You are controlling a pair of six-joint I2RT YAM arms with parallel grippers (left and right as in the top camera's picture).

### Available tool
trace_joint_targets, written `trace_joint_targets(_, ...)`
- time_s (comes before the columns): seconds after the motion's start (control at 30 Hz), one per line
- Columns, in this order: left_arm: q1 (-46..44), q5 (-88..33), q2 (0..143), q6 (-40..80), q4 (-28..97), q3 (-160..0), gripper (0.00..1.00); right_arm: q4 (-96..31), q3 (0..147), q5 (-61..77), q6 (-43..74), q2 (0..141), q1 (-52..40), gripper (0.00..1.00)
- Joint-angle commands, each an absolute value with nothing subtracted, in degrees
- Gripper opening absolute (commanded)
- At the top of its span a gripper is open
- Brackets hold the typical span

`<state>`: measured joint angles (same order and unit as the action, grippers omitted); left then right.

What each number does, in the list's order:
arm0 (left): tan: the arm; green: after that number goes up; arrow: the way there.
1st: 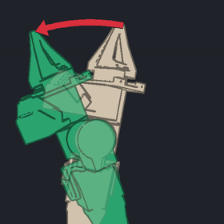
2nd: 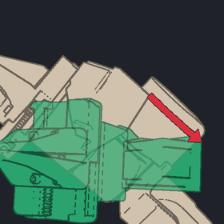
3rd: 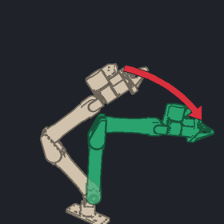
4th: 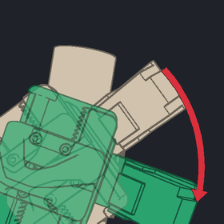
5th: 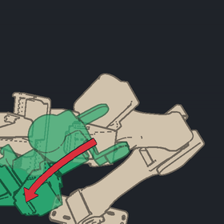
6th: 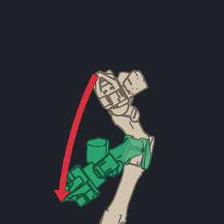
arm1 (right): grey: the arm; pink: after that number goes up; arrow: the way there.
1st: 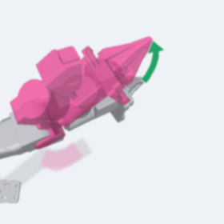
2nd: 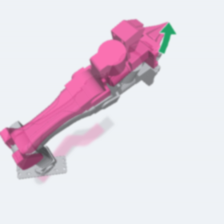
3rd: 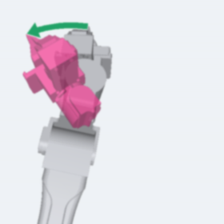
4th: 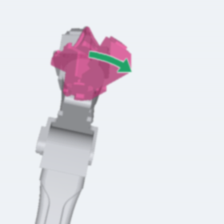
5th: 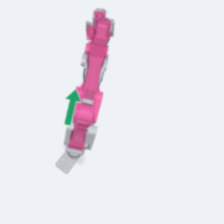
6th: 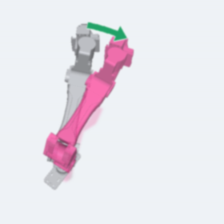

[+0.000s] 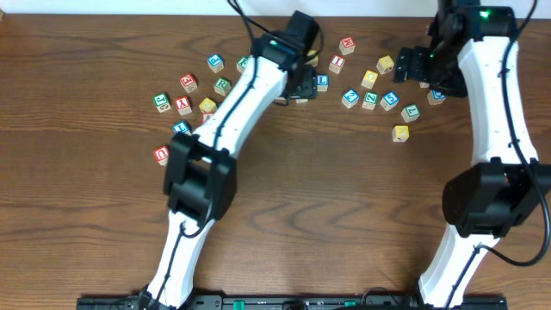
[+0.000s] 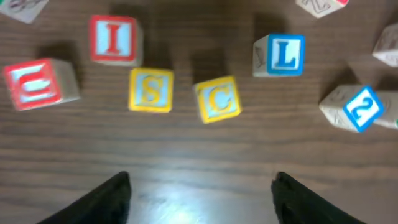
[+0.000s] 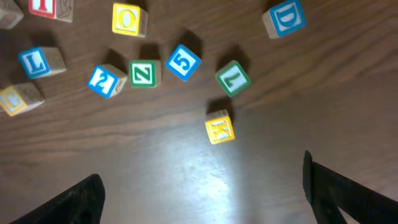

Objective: Spell out CORL
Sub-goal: 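Move left gripper over the yellow C block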

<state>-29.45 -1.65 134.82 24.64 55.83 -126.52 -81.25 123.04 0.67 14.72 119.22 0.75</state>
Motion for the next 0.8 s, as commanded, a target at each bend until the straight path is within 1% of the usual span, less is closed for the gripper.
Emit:
trace_joint_targets(0.0,-31.9,6.3,137.4,29.3,54.7,-129.4,0.69,-82.5,123.6,1.0,12.6,117.6,0.6,0.97)
trace_joint_targets(0.07,-33.3,9.5,138.4,30.4,53.5,-129.4,0.67,-82.9,123.6,1.0,12.2,117.6,0.5,0.99)
trace_joint_targets(0.2,-35.2,13.2,140.2,33.6,51.2,-129.3,0.65,-83.4,123.6,1.0,11.5,117.6,0.2,0.99)
trace_joint_targets(0.37,-34.8,13.3,141.9,38.3,49.9,-129.2,0.61,-84.7,123.6,1.0,10.3,117.6,0.2,0.98)
trace_joint_targets(0.77,-34.7,12.5,145.6,38.5,45.4,-128.9,0.61,-84.9,123.6,0.3,9.1,117.6,0.2,0.99)
